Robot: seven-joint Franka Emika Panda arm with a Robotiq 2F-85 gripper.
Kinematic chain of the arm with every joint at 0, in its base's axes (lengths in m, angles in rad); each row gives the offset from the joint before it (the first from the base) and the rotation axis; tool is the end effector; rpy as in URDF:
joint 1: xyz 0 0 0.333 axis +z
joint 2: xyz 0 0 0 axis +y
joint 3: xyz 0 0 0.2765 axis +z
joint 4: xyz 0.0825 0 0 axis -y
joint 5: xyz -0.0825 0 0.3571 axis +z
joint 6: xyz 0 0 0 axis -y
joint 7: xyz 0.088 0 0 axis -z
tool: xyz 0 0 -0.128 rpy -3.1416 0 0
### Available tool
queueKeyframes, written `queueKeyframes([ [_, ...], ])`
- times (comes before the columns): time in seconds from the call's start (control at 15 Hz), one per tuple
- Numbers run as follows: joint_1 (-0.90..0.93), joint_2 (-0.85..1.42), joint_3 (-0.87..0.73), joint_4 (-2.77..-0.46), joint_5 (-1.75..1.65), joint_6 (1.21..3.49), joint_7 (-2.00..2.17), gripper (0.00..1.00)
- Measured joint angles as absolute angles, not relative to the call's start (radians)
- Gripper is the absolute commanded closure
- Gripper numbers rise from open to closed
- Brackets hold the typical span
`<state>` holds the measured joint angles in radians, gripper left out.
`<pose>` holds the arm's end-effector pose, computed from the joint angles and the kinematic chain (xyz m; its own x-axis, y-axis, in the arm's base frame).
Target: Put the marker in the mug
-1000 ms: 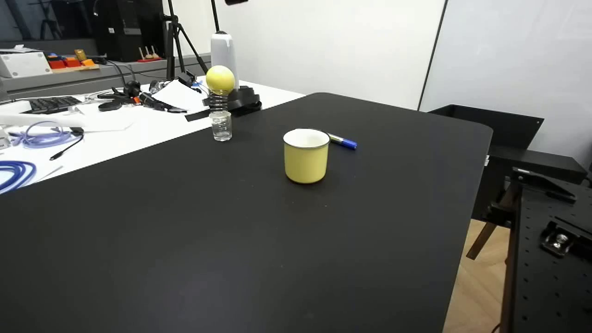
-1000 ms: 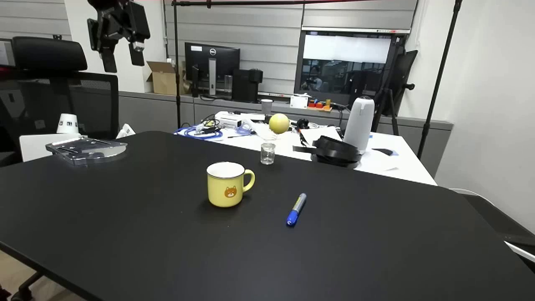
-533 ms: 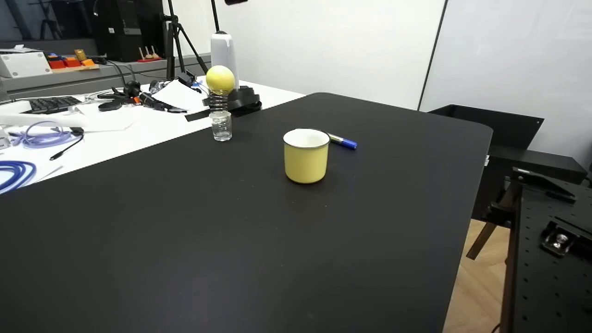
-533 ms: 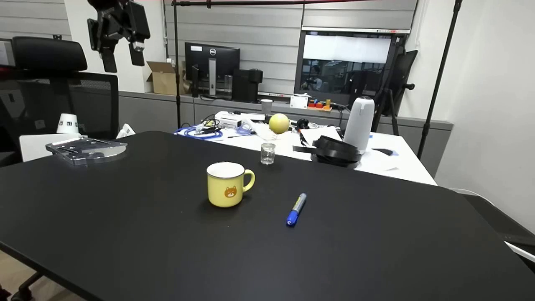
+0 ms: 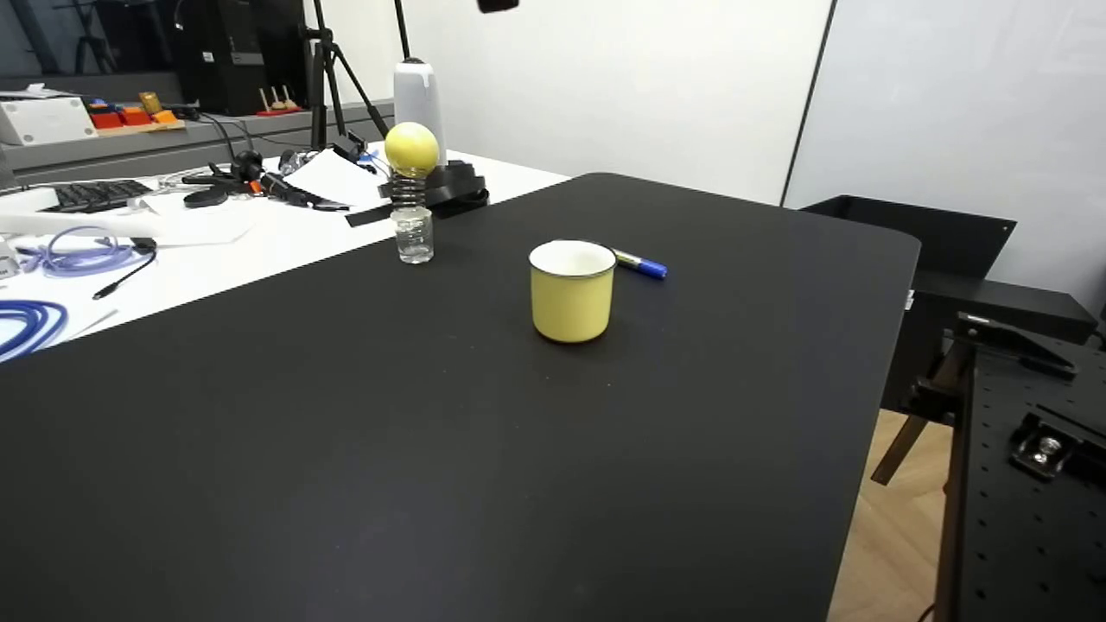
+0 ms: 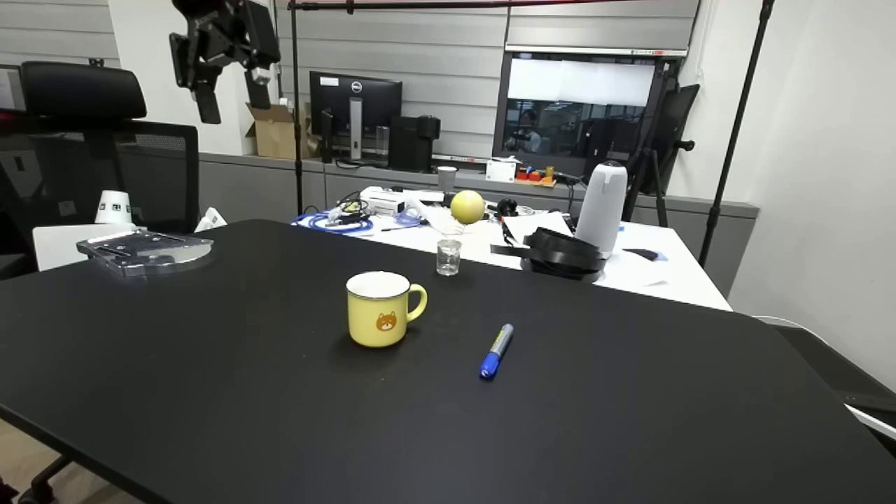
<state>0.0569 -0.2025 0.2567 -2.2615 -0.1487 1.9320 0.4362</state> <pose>0.4330 0.1271 0.3862 0.9960 -0.0744 -0.0496 -0.0616 -0.9730 0.2225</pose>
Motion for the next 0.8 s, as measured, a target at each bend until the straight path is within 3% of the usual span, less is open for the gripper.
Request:
queueKeyframes([
  [0.4,0.011,-0.271,0.111,-2.323,-0.247,1.974,0.219,0.00],
  [0.8,-0.097,-0.363,-0.022,-2.425,-0.325,2.196,0.141,0.00],
])
